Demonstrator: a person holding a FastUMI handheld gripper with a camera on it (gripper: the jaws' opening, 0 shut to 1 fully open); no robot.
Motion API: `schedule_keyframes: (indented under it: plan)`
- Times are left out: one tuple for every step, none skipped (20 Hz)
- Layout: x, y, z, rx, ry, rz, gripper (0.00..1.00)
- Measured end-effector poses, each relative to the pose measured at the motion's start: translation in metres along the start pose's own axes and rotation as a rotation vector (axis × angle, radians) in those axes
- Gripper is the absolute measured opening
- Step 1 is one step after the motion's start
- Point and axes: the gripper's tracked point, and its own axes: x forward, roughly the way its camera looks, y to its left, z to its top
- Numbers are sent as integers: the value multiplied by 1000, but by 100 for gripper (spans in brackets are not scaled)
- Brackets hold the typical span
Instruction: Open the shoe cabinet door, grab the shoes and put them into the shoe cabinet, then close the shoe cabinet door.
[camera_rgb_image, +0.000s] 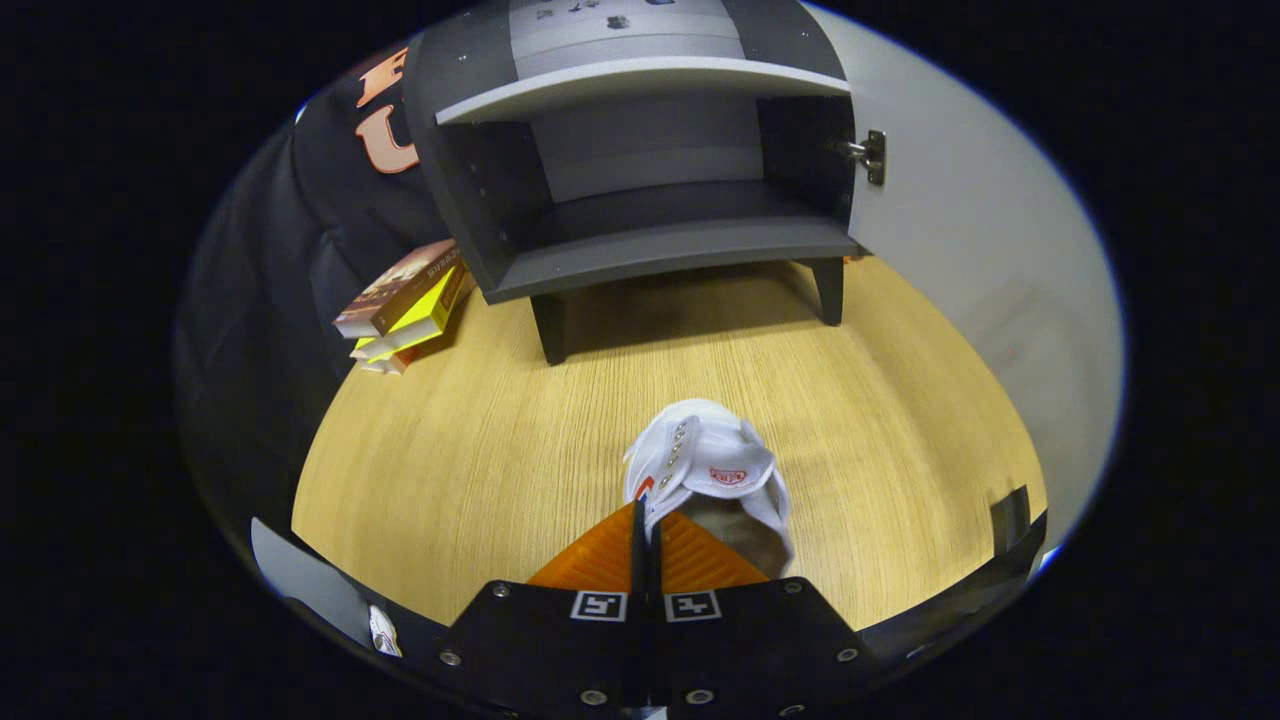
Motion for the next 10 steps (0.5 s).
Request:
schedule_keyframes:
  plan:
    - [-8,-1,9,1,-20,1,0]
    - [-16,-2,20,-2,-45,-1,0]
    - [-24,-3,33,-6,-75,-5,0]
    - [-33,-4,47,-11,-103,-7,0]
    - [-44,-6,60,-15,-134,-8,0]
    - [-55,-7,76,-18,-168,-9,0]
    - [-66,-7,94,-21,-205,-12,0]
    - [-77,-8,112,-21,-246,-16,0]
    - [-90,-10,130,-21,-284,-23,0]
    - [-102,-11,147,-21,-322,-29,0]
